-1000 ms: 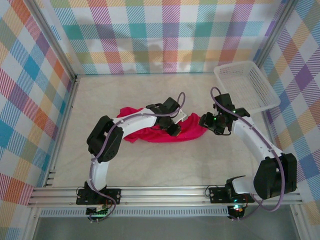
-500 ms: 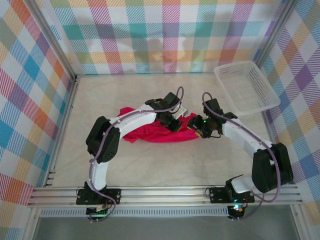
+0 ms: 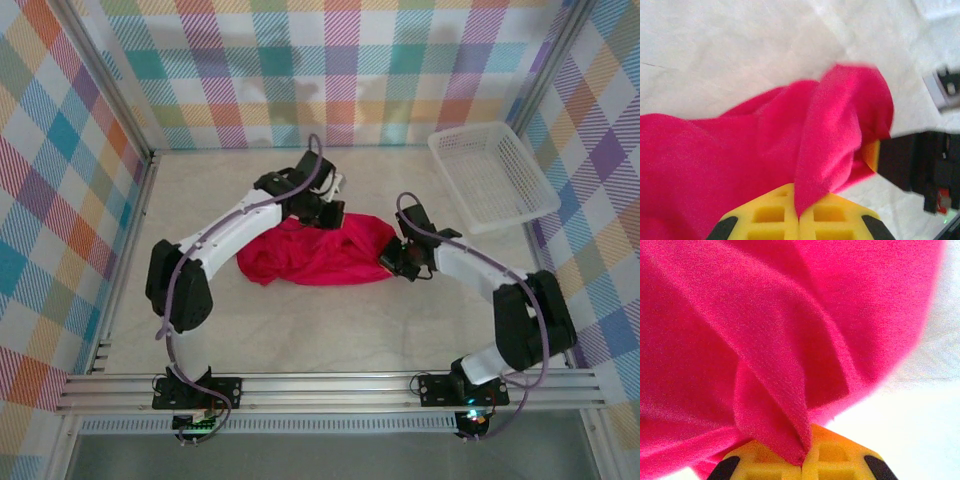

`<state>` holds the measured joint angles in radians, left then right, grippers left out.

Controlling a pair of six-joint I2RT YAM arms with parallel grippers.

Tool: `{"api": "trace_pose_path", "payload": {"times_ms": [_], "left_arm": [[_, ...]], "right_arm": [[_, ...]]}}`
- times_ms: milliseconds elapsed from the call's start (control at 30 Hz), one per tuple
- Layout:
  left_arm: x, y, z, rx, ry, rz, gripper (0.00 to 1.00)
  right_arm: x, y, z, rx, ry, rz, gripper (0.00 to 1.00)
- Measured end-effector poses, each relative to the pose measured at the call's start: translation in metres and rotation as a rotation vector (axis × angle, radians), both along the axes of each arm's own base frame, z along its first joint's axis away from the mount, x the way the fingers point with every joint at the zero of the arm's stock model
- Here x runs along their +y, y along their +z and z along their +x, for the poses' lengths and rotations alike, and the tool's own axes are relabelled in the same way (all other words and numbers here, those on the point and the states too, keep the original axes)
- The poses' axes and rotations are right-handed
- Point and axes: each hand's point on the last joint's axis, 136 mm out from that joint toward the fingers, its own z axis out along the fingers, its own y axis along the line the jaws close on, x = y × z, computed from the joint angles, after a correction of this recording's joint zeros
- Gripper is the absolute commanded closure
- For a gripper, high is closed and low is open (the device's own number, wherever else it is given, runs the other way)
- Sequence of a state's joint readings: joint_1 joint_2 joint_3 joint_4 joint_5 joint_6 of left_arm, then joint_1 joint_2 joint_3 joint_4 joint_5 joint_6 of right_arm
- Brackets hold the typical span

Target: Fold the inside-out t-shirt

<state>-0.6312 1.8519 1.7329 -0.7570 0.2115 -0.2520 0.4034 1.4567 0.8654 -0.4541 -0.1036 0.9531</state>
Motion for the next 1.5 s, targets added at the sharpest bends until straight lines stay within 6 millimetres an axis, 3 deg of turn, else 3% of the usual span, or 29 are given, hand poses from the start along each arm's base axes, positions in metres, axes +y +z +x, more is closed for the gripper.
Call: {"api": "trace_pose_path", "payload": {"times_ms": [100,200,433,567,800,867,1000,1133,1367,1500], "left_arm": [[0.015,0.016,0.012,-0.009,0.084,-0.033,1.00],[0.021,0.019,0.015,0.012,0.133,-0.049,1.00],[0.018,0.000,0.001,0.101,0.159,-0.093,1.00],[0.018,-0.017,-0.004,0.143,0.163,-0.094,1.00],[0.012,-0.015,-0.002,0.143,0.157,-0.134,1.00],[0.011,-0.014,-0.002,0.140,0.156,-0.136,1.00],[0.010,-0.014,-0.003,0.144,0.148,-0.141,1.00],[0.008,-0.013,-0.005,0.152,0.139,-0.149,1.00],[0.015,-0.015,-0.015,0.159,0.139,-0.148,1.00],[0.014,-0.015,-0.017,0.157,0.135,-0.163,1.00]], "right_arm": [[-0.007,-0.007,-0.016,0.034,0.017,-0.024,1.00],[-0.008,-0.016,-0.027,0.075,0.030,-0.026,1.00],[-0.009,-0.019,-0.039,0.104,0.053,-0.067,0.75],[-0.001,-0.003,-0.042,0.066,0.093,-0.114,0.64],[0.054,0.051,-0.020,-0.082,0.187,-0.048,0.79],[0.067,0.052,-0.007,-0.090,0.194,-0.033,0.81],[0.083,0.031,0.023,-0.056,0.184,-0.073,0.88],[0.066,0.016,0.046,-0.040,0.117,-0.207,0.85],[-0.002,0.032,0.066,-0.090,-0.060,-0.430,0.82],[-0.004,0.035,0.063,-0.088,-0.061,-0.425,0.78]]}}
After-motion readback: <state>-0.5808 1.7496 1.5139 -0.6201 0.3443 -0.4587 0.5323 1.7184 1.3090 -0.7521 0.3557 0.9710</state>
